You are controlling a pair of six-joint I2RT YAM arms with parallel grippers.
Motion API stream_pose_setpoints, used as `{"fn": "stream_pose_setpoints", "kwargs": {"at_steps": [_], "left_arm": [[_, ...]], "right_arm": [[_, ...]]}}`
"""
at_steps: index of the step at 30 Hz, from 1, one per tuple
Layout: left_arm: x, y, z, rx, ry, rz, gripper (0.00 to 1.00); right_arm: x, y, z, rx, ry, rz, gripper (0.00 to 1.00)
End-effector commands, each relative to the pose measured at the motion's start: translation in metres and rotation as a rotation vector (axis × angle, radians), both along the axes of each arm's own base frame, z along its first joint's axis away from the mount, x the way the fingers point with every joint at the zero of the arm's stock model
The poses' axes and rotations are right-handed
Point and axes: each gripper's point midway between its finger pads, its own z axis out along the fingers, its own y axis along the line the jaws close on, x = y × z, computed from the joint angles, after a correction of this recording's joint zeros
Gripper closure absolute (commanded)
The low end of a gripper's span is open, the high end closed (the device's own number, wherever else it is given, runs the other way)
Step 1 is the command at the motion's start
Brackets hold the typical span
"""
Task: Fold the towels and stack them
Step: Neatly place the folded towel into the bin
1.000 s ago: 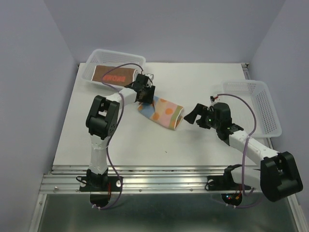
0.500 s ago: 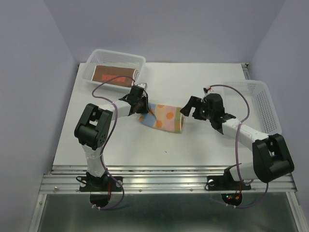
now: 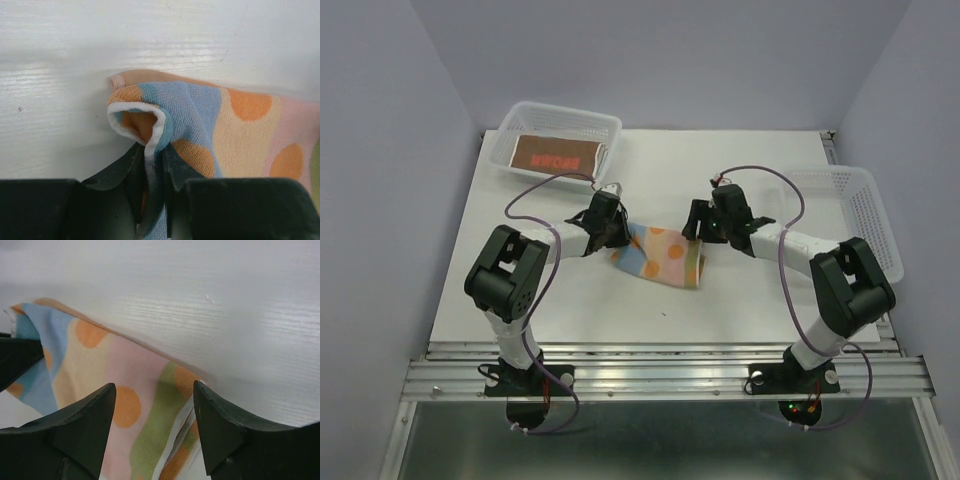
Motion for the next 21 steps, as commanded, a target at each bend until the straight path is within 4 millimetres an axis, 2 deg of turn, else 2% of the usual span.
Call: {"fn": "stream_pose_setpoints", "kwargs": {"at_steps": [1, 5, 8, 17, 18, 19, 21], "left_arm": [[-0.031, 0.017, -0.026, 0.067, 0.102, 0.015, 0.75], [-0.034, 0.020, -0.027, 0.072, 0.105, 0.022, 0.75], [-0.034, 0.019, -0.027, 0.067, 0.101, 0.022, 0.76], [-0.034, 0.020, -0.024, 0.061, 0.093, 0.023, 0.76], [-0.034, 0.020, -0.023, 0.060, 0.090, 0.022, 0.76], [-0.034, 0.020, -0.023, 0.061, 0.088, 0.021, 0.78], [-0.034, 0.021, -0.023, 0.066, 0.087, 0.026, 0.80]], "right_arm": [[0.009, -0.001, 0.017, -0.084, -0.046, -0.047, 0.32], [0.002, -0.010, 0.009, -0.146, -0.034, -0.098, 0.32], [-0.002, -0.010, -0.001, -0.149, -0.016, -0.093, 0.34], [-0.001, -0.010, -0.011, -0.149, 0.025, -0.125, 0.52], [-0.002, -0.009, -0.011, -0.144, 0.024, -0.125, 0.55], [-0.001, -0.009, -0.009, -0.140, 0.017, -0.131, 0.68], [0.001, -0.015, -0.006, -0.144, 0.010, -0.174, 0.78]]}}
